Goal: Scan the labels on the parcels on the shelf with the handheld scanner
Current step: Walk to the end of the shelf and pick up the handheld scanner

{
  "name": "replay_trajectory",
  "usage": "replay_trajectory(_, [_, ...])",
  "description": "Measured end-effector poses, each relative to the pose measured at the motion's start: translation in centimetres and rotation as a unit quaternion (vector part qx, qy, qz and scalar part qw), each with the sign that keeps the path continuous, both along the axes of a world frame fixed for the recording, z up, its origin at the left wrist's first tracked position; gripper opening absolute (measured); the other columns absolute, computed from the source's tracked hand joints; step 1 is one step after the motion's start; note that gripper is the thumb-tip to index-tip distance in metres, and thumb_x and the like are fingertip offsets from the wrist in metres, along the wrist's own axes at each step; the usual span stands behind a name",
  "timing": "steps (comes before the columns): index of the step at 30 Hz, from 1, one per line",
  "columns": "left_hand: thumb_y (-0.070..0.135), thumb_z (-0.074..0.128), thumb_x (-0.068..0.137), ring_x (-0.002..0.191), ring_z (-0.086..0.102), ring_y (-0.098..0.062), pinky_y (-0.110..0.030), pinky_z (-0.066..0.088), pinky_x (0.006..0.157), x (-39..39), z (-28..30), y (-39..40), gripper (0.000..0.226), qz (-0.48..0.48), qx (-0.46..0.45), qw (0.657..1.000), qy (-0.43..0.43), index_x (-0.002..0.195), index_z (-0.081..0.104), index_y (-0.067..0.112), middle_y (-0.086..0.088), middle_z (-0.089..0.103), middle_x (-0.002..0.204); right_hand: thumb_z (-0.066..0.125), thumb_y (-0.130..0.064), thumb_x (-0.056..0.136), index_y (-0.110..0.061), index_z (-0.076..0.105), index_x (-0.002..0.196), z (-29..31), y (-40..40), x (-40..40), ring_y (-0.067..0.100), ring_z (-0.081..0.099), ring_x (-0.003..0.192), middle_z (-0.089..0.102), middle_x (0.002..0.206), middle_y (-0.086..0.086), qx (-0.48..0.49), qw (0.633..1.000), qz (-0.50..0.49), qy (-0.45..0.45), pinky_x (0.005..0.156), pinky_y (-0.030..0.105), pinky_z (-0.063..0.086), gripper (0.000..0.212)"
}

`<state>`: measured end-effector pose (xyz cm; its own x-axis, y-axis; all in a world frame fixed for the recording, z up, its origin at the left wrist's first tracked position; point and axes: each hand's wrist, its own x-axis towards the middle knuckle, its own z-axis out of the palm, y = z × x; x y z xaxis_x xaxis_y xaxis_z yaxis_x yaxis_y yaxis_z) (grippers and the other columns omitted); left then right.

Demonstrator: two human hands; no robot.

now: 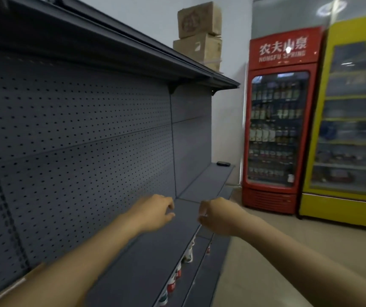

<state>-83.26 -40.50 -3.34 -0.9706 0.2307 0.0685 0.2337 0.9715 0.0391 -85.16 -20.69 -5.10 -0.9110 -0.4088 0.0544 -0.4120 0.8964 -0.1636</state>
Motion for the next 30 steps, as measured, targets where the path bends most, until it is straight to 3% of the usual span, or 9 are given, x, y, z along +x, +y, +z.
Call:
replay_trajectory(4, [0.040, 0.046, 0.097, 0.104, 0.058, -0.017, -0.030, 0.049, 0.085, -6.6, -0.6, 2.6, 0.034, -0.055, -0.002, 0.998, -0.002, 0.124, 0.053, 0.022, 0.002, 0.057, 0.124, 0.049, -0.035, 0.097, -0.013, 0.056, 0.127, -0.2, 1.9, -4.7, 0.034, 0.059, 0.113, 0.061, 0.126, 0.014, 0.009, 0.999, -0.051, 0.000, 0.087, 0.036, 0.048, 0.038])
replay_trajectory(10, [0.041, 0.048, 0.096, 0.106, 0.057, -0.016, -0.035, 0.049, 0.091, -17.2, 0.1, 4.6, 0.033, -0.109, 0.017, 0.994, 0.006, 0.123, 0.055, 0.023, 0.002, 0.057, 0.123, 0.051, -0.036, 0.096, -0.015, 0.056, 0.130, 1.1, 3.9, -12.9, 0.033, 0.057, 0.119, 0.060, 0.132, 0.012, 0.012, 0.994, -0.112, 0.005, 0.098, 0.044, 0.049, 0.040])
replay_trajectory(16, [0.041, 0.046, 0.096, 0.106, 0.057, -0.018, -0.035, 0.049, 0.091, -26.0, 0.2, 6.9, 0.033, -0.148, 0.018, 0.989, 0.011, 0.122, 0.055, 0.024, 0.002, 0.057, 0.123, 0.053, -0.032, 0.095, -0.009, 0.066, 0.113, 1.4, 6.2, -19.5, 0.034, 0.063, 0.104, 0.066, 0.117, 0.013, -0.001, 0.987, -0.159, 0.028, 0.089, 0.041, 0.054, 0.032])
replay_trajectory(30, [0.039, 0.047, 0.095, 0.099, 0.059, -0.017, -0.030, 0.048, 0.082, -42.0, -2.0, 18.3, 0.030, -0.235, 0.013, 0.972, 0.004, 0.118, 0.057, 0.022, 0.002, 0.060, 0.116, 0.054, -0.034, 0.093, -0.017, 0.064, 0.113, -1.2, 14.8, -34.6, 0.026, 0.065, 0.095, 0.068, 0.108, 0.003, -0.018, 0.976, -0.216, 0.005, 0.085, 0.039, 0.057, 0.028])
